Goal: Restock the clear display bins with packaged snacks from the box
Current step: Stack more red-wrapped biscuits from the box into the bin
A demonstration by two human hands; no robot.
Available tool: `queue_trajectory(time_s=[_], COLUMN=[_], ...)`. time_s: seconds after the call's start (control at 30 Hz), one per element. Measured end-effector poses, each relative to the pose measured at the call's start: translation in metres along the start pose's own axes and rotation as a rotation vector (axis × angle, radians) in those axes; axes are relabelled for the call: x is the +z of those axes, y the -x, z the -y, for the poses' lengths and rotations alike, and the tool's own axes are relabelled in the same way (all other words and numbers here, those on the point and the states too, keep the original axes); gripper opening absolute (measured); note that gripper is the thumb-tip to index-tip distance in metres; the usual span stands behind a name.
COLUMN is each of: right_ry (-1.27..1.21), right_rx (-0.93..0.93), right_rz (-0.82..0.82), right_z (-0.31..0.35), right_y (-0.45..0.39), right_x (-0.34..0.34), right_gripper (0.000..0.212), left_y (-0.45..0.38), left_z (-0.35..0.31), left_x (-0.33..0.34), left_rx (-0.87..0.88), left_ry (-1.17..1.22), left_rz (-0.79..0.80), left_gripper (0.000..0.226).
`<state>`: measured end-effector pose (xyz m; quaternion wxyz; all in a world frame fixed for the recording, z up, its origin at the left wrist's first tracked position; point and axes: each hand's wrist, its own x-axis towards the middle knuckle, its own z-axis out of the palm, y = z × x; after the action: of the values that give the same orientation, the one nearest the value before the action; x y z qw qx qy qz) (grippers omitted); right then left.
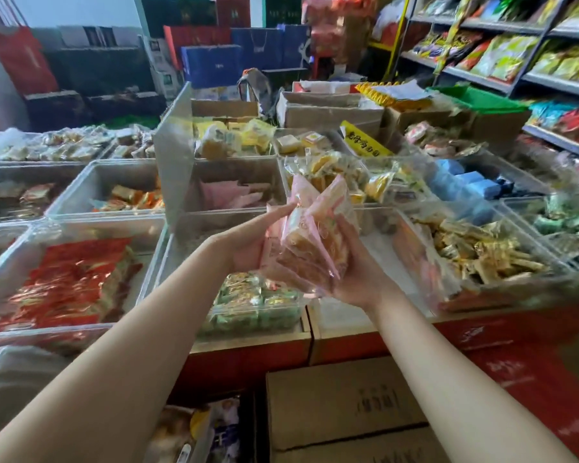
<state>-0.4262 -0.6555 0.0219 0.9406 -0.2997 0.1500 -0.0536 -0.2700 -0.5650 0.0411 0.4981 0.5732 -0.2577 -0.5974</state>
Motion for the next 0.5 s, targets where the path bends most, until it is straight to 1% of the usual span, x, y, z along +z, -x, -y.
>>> queue_trajectory(time_s=[0.07,0.1,0.13,0.17,0.2,0.23,0.27,0.3,0.33,0.37,0.4,0.43,0.47,0.5], right_ry=[-0.053,-0.062,-0.065,-0.077,-0.062,-0.047,-0.002,0.054,0.104,0.119,0.137,0.165,0.192,0.262], right_rx=[-0.018,-0.029,-0.040,-0.042,-0.058,-0.086,-0.111,-0.141,-0.185,-0.200,-0.199,-0.171,-0.137,-0.100], right_rz=[0.014,0.013,-0.026,-0.052,-0.079,-0.067,-0.085,-0.084,-0.124,-0.113,-0.133,-0.149,-0.172,-0.188], right_z=[0.016,0.024,0.033,0.041,0.053,0.062,0.072,0.088,0.101,0.114,0.123,0.131,0.137,0.142], right_y=[-0.002,-0.005,-0.010,-0.012,-0.014,-0.015,-0.014,-0.016,-0.021,-0.029,-0.040,-0.051,-0.059,-0.065], right_x=[-0.015,-0.022,-0.030,-0.036,-0.045,-0.053,-0.062,-0.074,-0.090,-0.111,-0.134,-0.153,-0.165,-0.175], right_gripper=[0.068,0.071,0.073,0.071,0.062,0.049,0.043,0.045,0.043,0.031,0.031,0.048,0.057,0.054], left_y=[-0.027,-0.039,-0.050,-0.060,-0.076,-0.086,-0.097,-0.112,-0.129,-0.144,-0.158,-0.169,-0.178,-0.186], left_z=[-0.006,-0.009,-0.013,-0.015,-0.016,-0.017,-0.019,-0.024,-0.025,-0.025,-0.024,-0.022,-0.019,-0.013], left_x=[0.014,0.022,0.028,0.034,0.037,0.038,0.039,0.038,0.036,0.034,0.031,0.029,0.027,0.024], left_rx=[-0.023,-0.016,-0.011,-0.002,0.022,0.052,0.078,0.117,0.152,0.167,0.182,0.189,0.183,0.193], left_ry=[-0.018,-0.027,-0.053,-0.102,-0.153,-0.235,-0.321,-0.395,-0.413,-0.380,-0.344,-0.359,-0.441,-0.570], left_rz=[0.011,-0.003,-0.026,-0.057,-0.100,-0.140,-0.180,-0.237,-0.280,-0.292,-0.275,-0.271,-0.317,-0.408], left_gripper=[0.066,0.064,0.060,0.056,0.052,0.049,0.048,0.049,0.047,0.042,0.037,0.032,0.027,0.025])
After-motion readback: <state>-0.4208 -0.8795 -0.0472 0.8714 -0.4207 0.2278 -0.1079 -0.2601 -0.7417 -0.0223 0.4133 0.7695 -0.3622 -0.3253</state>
